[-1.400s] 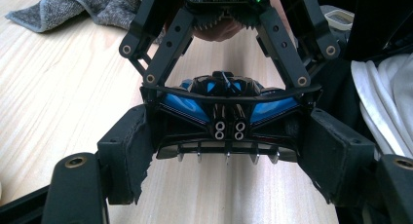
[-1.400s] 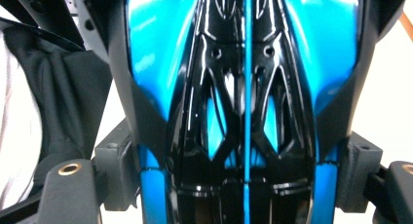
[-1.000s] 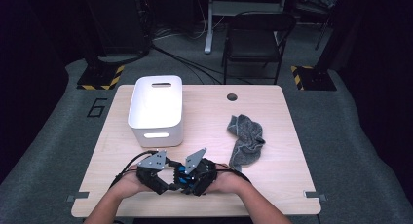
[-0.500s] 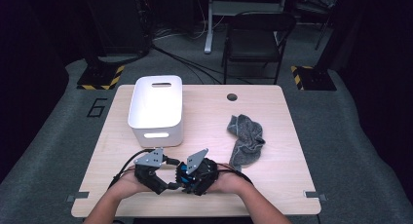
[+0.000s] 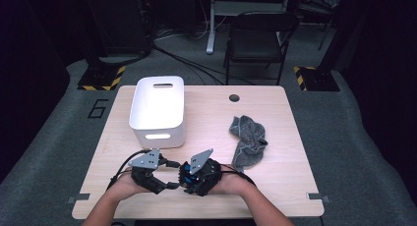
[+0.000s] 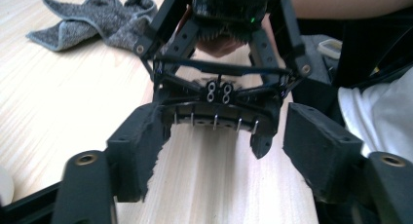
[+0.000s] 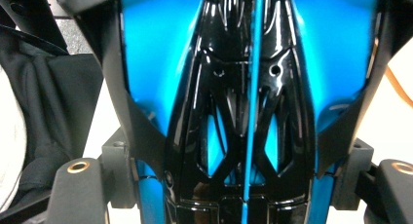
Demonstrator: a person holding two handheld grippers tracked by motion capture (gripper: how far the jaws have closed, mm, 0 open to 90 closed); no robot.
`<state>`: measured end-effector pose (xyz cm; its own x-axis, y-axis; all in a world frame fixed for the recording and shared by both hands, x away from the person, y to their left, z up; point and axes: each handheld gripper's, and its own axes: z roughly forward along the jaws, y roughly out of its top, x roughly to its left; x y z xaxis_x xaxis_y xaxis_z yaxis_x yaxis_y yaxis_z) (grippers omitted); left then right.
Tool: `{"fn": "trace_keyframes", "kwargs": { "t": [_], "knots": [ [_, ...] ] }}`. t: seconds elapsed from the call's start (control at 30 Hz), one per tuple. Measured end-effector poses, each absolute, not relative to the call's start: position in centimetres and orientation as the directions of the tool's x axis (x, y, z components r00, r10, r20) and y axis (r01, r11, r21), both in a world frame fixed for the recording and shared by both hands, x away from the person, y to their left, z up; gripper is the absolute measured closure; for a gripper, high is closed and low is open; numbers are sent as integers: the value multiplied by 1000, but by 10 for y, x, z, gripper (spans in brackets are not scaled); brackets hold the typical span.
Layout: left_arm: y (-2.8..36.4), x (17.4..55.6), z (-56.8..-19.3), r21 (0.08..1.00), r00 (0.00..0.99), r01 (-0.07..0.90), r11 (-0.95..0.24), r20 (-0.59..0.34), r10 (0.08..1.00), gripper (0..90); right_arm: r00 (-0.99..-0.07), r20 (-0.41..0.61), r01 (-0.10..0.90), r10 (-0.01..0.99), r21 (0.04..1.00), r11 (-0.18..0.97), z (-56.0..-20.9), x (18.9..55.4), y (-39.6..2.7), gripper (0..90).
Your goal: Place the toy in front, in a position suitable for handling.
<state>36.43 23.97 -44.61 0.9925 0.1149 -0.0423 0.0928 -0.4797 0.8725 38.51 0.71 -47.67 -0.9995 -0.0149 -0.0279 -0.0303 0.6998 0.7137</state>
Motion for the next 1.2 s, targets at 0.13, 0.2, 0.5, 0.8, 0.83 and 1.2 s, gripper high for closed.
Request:
{"fn": "trace_keyframes", "kwargs": {
  "t": [0.13,0.2,0.5,0.8,0.83,1.2],
  "knots": [
    [241,364,-441,882,992,86,-464,-31,125,349,-999,-31,-29,-9,731,681,-475,385,9,257],
    [242,363,-439,886,992,78,-458,-24,123,363,-1000,-30,-27,-7,741,671,-473,384,10,257],
    [244,364,-442,869,992,92,-486,-37,121,413,-999,-41,-29,2,749,662,-469,385,6,258],
    [243,363,-436,880,993,76,-468,-23,119,417,-999,-52,-37,3,750,660,-470,384,10,256],
    [244,363,-435,878,993,72,-474,-19,117,418,-999,-50,-34,5,752,658,-470,384,10,257],
    [246,365,-439,865,992,74,-497,-12,126,489,-999,-47,-29,11,770,638,-468,385,5,257]
  ]
}}
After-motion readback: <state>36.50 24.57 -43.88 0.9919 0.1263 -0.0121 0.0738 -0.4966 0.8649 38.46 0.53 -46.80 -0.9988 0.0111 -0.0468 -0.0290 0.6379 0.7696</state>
